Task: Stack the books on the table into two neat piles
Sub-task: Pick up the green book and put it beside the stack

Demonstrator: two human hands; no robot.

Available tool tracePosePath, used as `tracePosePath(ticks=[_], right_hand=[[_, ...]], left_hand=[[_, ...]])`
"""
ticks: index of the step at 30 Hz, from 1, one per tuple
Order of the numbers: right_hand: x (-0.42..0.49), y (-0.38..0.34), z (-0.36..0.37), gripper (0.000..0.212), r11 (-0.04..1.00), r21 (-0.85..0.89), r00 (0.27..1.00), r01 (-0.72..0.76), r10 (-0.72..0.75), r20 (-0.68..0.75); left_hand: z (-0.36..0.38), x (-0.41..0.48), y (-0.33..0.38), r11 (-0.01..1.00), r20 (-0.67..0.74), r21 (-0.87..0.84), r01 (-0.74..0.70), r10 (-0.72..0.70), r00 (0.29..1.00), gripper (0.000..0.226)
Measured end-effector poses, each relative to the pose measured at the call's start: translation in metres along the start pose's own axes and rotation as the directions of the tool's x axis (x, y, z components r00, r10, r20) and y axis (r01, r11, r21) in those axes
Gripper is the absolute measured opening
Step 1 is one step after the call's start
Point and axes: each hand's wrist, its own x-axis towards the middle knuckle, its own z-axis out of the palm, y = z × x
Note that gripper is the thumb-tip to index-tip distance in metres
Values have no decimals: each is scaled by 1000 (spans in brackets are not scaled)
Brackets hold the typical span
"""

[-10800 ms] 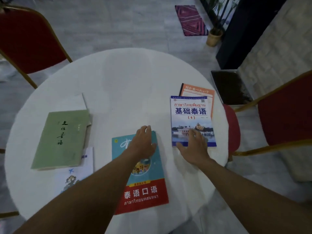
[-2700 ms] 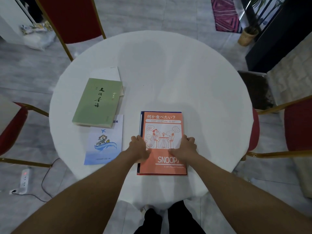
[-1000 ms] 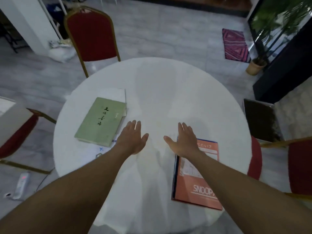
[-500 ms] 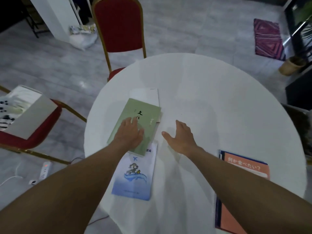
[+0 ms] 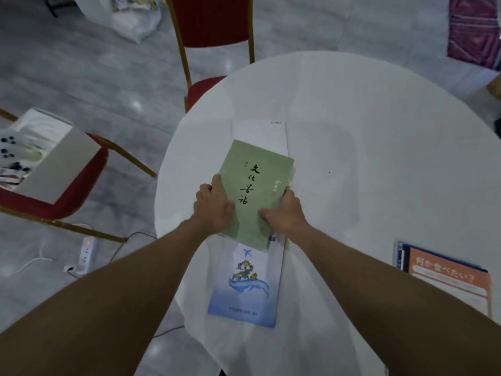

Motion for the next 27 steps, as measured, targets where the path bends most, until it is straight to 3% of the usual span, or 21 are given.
tracePosePath(ticks=[3,15,22,27], right_hand=[[0,-2,-6,75,996,83,999,-34,33,22],[-62,67,-80,78,996,25,996,-85,85,-3],[-108,132,-113,96,990,8,990,-140,140,-10],[-119,157,-120,102,979,-105,985,-174,174,-8]], left_hand=[[-4,-3,3,1000,30,24,-7,7,1000,71],[52,-67,49,997,209,13,-81,76,975,57],[114,-124,78,994,277,48,-96,79,958,59],[138,-147,85,983,256,140,-122,84,963,58]])
